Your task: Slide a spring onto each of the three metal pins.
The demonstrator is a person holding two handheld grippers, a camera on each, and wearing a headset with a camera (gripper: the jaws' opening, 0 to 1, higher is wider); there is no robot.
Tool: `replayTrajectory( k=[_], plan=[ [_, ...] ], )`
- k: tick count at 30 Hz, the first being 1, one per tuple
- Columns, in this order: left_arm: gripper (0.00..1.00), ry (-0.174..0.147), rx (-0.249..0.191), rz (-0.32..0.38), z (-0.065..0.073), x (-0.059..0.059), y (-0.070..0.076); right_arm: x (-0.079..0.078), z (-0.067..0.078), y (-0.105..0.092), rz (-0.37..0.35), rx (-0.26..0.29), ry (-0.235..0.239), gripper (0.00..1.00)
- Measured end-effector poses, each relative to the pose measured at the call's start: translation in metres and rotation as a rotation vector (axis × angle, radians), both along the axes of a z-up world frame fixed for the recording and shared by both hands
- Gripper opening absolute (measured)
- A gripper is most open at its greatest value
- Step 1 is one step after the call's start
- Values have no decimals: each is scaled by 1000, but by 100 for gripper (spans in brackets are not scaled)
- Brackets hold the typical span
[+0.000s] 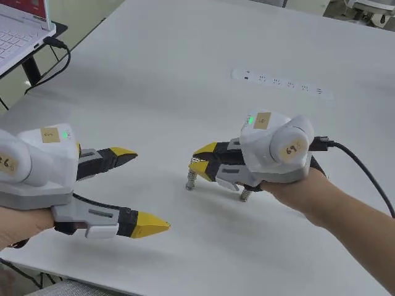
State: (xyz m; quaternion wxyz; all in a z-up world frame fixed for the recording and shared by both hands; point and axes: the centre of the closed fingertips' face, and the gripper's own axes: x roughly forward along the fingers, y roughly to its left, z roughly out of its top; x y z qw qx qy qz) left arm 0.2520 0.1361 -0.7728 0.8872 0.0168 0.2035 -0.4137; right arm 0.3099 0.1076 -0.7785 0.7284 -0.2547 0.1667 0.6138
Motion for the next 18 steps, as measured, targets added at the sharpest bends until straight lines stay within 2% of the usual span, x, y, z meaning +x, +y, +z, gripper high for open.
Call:
replayTrajectory(
  k=[18],
  plan=[
    [84, 10, 1, -1, -5, 1, 2, -2, -13, 0, -1, -16, 27, 7]
  ],
)
